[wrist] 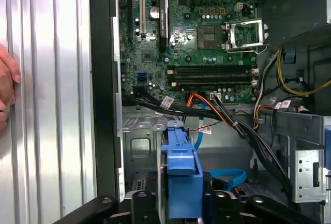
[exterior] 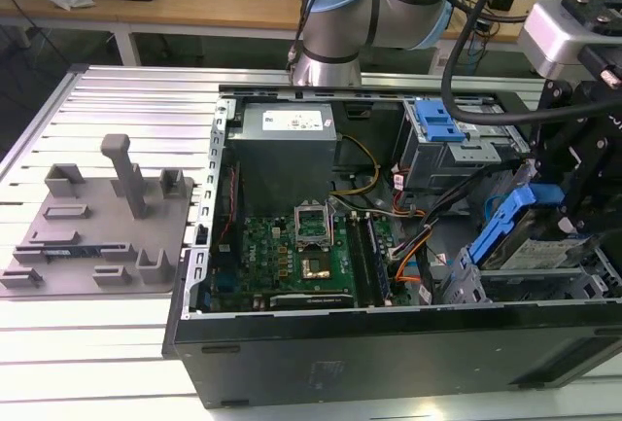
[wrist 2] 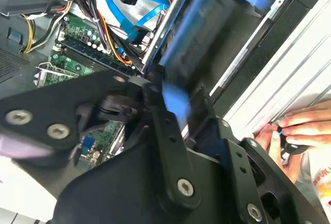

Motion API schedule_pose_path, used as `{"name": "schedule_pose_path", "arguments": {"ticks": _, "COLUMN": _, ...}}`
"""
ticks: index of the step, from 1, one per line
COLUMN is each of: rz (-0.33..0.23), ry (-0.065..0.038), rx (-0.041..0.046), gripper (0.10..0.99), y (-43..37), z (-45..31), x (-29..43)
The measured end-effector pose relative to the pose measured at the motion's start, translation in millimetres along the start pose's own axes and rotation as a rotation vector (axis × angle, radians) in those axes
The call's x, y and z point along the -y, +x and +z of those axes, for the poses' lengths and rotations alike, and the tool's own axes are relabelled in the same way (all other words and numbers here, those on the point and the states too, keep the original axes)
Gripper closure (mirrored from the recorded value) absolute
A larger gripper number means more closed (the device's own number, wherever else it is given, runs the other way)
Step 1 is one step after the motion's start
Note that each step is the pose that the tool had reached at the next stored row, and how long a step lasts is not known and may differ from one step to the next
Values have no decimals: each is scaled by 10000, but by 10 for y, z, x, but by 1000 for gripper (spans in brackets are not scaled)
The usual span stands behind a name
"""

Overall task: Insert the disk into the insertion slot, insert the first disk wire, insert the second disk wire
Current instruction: 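Insert the disk into the insertion slot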

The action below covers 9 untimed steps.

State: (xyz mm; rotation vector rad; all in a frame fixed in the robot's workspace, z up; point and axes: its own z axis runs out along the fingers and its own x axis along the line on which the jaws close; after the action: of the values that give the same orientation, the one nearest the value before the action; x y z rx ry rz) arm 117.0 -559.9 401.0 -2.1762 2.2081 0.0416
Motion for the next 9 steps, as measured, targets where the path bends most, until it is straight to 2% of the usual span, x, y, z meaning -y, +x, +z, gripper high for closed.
{"name": "schedule_pose_path", "arguments": {"ticks": 2, "rz": 1, "ry": -1, "rx": 3, "gripper": 655, "y": 0, "z": 3, "x": 0}}
{"name": "schedule_pose_path", "arguments": {"ticks": 3, "rz": 0, "ry": 0, "rx": 2, "gripper": 584, "y": 0, "z": 3, "x": 0}}
{"name": "schedule_pose_path", "arguments": {"ticks": 9, "rz": 0, "ry": -1, "rx": 1, "gripper": 584, "y": 0, "z": 3, "x": 0}}
